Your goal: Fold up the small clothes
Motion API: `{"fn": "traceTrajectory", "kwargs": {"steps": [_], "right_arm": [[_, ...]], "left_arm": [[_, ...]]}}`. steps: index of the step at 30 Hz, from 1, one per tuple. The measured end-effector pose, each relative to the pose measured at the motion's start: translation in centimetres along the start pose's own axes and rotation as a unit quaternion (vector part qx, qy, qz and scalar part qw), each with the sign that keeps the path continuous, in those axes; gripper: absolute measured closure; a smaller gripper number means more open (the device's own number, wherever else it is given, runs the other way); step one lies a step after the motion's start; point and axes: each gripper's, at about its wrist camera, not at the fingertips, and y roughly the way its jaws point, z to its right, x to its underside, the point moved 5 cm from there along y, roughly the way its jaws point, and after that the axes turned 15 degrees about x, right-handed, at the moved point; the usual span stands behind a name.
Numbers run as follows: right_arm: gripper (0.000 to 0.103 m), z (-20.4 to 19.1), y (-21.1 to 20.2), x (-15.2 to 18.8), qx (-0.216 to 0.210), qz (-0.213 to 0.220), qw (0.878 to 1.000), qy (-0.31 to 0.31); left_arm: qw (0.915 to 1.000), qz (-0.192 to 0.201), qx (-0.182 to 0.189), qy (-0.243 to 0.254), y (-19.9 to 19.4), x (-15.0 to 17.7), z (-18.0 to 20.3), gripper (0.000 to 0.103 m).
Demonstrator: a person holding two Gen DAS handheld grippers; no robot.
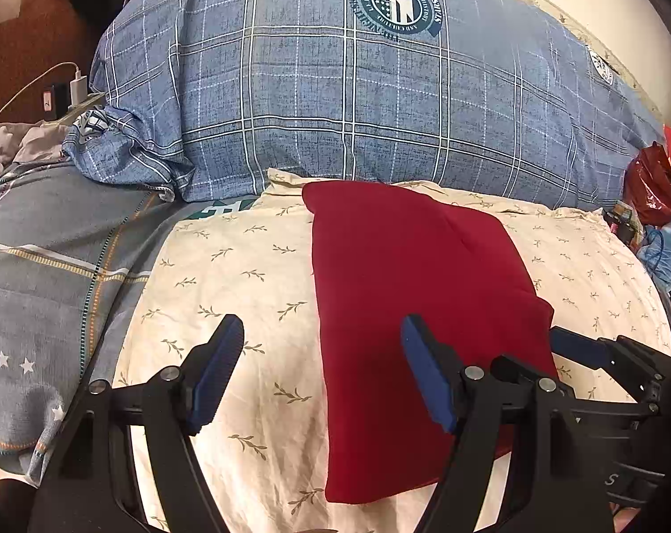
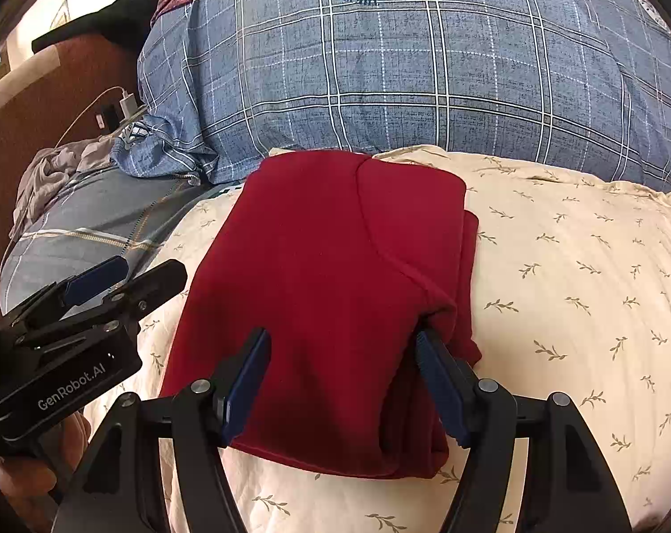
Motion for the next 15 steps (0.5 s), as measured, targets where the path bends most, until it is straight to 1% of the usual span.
{"fn": "traceTrajectory", "kwargs": {"steps": [7, 11, 15], "right_arm": [[0.034, -0.3, 0.4, 0.1, -0.003, -0.005, 1.0, -0.005], [0.034, -0.4, 0.6, 0.4, -0.004, -0.009, 1.0, -0.006], [0.034, 0.6, 0.6, -0.2, -0.012, -0.009, 1.0, 0.003]], "left_arm": [[1.0, -0.002, -0.002, -0.004, 0.2, 0.2, -0.2, 0.03], [0.9999, -0.004, 0.002, -0.013, 0.4, 0.3, -0.6, 0.03], [0.9999, -0.004, 0.005, -0.011, 0.5, 0.1, -1.5, 0.03]]}}
